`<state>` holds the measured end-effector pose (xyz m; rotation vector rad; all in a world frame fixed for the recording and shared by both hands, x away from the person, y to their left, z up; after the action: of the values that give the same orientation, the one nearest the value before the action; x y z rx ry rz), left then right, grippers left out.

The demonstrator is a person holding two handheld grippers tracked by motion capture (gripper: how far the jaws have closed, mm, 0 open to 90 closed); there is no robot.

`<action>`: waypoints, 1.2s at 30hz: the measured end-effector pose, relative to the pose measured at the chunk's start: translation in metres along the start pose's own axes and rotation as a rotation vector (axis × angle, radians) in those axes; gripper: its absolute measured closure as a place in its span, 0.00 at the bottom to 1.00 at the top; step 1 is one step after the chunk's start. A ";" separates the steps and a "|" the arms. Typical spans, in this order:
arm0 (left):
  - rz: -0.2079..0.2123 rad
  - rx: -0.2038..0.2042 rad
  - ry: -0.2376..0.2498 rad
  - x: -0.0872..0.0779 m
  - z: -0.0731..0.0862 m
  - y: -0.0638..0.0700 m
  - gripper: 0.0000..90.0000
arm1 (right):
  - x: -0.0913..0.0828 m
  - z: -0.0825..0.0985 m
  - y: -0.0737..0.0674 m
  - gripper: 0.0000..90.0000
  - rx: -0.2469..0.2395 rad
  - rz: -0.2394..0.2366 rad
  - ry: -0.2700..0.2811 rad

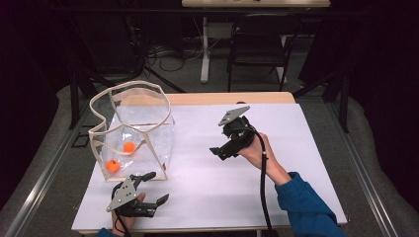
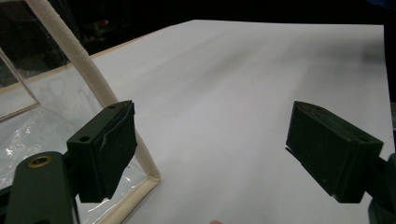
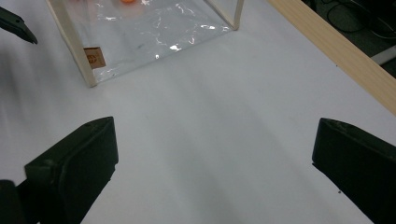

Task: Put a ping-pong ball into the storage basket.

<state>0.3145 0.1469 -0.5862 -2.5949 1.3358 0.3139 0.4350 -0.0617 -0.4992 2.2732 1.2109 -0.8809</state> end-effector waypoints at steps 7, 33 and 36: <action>0.001 -0.001 0.000 0.000 0.000 0.000 0.18 | -0.003 0.015 0.001 0.00 0.018 0.004 -0.001; -0.001 0.001 -0.006 0.000 0.001 0.000 0.18 | -0.005 0.094 0.000 0.00 0.101 0.023 -0.033; 0.000 0.003 -0.006 0.000 0.001 0.000 0.18 | -0.004 0.102 -0.001 0.00 0.116 0.021 -0.037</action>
<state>0.3143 0.1467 -0.5869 -2.5895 1.3333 0.3198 0.3984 -0.1266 -0.5691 2.3444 1.1462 -1.0044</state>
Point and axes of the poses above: each handheld gripper's, and its own axes: x roughly forward along the jaws, z roughly out of its underside, y roughly to its right, the point moved 10 cm from there along x, roughly forward along the jaws, and after that the axes turned 1 degree about -z, right-handed, at the moved point
